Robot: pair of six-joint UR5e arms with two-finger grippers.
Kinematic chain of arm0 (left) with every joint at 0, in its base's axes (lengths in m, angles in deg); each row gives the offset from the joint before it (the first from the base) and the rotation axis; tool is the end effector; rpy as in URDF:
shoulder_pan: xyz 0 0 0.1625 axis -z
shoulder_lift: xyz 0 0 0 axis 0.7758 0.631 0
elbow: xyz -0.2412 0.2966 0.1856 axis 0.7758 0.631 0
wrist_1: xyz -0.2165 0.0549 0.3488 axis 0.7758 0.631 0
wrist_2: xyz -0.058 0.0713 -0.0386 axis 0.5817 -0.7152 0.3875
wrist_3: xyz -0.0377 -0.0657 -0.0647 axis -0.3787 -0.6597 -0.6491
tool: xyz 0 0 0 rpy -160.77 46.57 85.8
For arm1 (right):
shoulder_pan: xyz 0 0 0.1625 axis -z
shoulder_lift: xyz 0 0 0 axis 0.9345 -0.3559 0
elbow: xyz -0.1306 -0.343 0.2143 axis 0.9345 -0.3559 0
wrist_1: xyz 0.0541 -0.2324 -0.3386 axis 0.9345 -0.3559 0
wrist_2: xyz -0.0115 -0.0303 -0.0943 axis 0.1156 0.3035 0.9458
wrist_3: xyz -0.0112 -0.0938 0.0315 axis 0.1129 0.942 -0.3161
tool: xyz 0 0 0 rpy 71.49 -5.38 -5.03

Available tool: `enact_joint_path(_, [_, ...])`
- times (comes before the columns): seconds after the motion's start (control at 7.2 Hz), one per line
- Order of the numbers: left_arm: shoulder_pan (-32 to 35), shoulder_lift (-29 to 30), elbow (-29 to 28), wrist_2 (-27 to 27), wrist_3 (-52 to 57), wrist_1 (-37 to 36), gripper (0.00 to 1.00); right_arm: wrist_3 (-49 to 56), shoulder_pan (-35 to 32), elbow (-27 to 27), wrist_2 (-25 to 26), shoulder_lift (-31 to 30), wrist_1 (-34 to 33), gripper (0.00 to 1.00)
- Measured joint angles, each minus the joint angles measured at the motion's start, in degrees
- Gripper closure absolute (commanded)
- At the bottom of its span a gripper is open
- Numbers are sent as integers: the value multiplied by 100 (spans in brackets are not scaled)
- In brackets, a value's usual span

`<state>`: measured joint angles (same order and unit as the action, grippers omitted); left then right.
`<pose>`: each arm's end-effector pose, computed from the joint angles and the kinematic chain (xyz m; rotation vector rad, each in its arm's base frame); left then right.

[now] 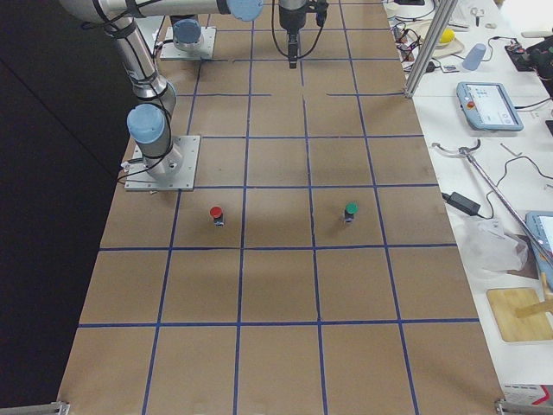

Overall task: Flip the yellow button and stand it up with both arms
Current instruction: 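Carry the yellow button up toward the table center, turning it sideways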

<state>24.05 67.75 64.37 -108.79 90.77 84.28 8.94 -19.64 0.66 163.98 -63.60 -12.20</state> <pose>-0.0456 -0.5112 0.3751 -0.5612 -2.5735 0.0191 0.1281 -0.4721 0.5167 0.0636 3.0913 -0.1104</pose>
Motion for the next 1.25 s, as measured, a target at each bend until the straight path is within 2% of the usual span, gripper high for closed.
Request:
enact_joint_path(0.28, [229, -76, 47, 1555, -456, 291, 96, 19, 367, -8, -404, -4, -23, 0])
enact_joint_path(0.56, [419, -106, 110, 2986, -731, 539, 96, 30, 888, -7, -1203, -4, 170, 0])
enact_joint_path(0.97, [1009, -235, 437, 4780, -1397, 605, 96, -126, 1337, 26, -3109, -5, 1282, 0])
enact_joint_path(1.25, [1168, -376, 865, 5703, -1697, 576, 96, -647, 1382, 56, -4141, 47, 2064, 1])
